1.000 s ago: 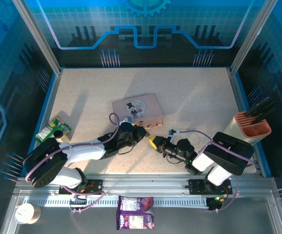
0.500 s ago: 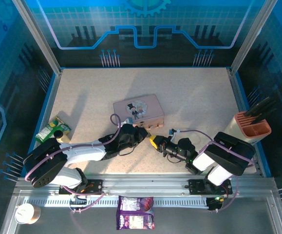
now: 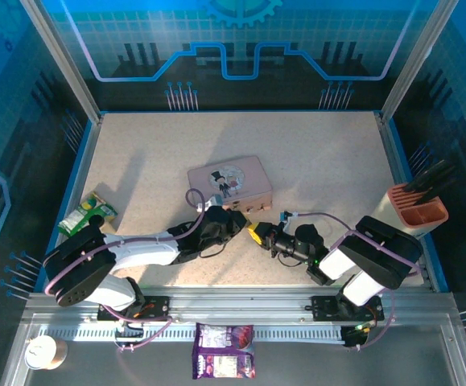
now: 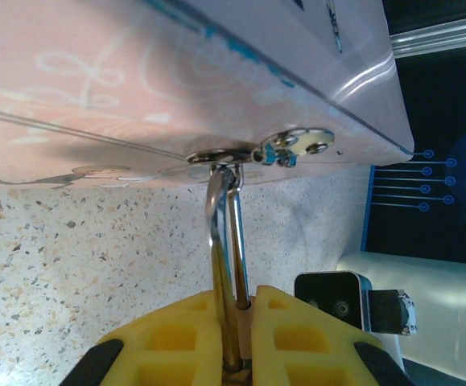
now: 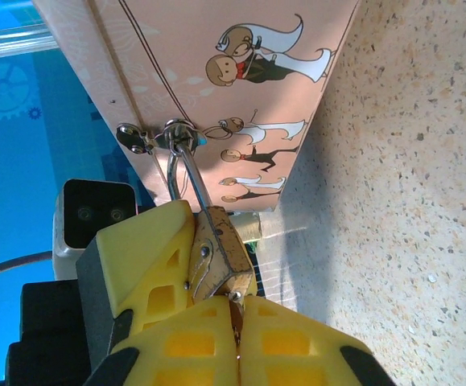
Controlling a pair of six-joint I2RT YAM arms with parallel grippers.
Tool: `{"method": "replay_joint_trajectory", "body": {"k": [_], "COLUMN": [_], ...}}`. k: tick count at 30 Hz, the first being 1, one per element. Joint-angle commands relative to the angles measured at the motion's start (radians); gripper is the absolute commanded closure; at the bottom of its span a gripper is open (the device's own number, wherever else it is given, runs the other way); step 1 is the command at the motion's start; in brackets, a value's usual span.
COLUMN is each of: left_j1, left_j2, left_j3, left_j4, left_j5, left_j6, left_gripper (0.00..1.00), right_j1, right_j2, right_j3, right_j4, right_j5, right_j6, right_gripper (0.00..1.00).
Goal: Unlock a padlock with a key
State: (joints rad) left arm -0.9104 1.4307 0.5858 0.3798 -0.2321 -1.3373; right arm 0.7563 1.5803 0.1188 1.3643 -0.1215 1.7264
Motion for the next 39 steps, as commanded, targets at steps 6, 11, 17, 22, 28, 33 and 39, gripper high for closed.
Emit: {"method": "replay_joint_trajectory", "body": {"k": [6, 11, 17, 22, 28, 33, 39], "left_j1": [-0.018, 0.001, 0.022, 0.034, 0.037, 0.038, 0.036], "left_j2": [-0.014, -0.012, -0.038, -0.047, -0.044, -0.042, -0.043], "left_j3": [0.052, 0.060, 0.065, 0.062, 0.076, 0.096, 0.104], "left_j4": [-0.072, -0.102, -0.162, -0.178, -0.195, -0.212, -0.223], "left_j5": [0.037, 0.023, -0.007, -0.003, 0.013, 0.036, 0.054], "left_j6": [-0.008, -0.007, 0.016, 0.022, 0.028, 0.032, 0.031], "left_gripper": [1.00, 1.00, 1.00, 1.00, 1.00, 1.00, 1.00], "right_j1": [-0.040, -0.101, -0.191, -0.197, -0.201, -0.103, 0.167], "right_j2": [0.003, -0.015, -0.232, -0.639, -0.868, -0.887, -0.904], "right_j3": [-0.012, -0.059, -0.081, 0.150, 0.368, 0.422, 0.337], "right_j4": [0.059, 0.049, -0.296, -1.185, -1.682, -1.717, -1.533], "right_j5": [0.040, -0.020, -0.129, -0.113, 0.065, 0.135, 0.385], "right_j6": [-0.010, -0.025, -0.139, -0.510, -0.928, -1.157, -1.406], "right_gripper": [0.62, 0.44, 0.42, 0.44, 0.43, 0.46, 0.50]}}
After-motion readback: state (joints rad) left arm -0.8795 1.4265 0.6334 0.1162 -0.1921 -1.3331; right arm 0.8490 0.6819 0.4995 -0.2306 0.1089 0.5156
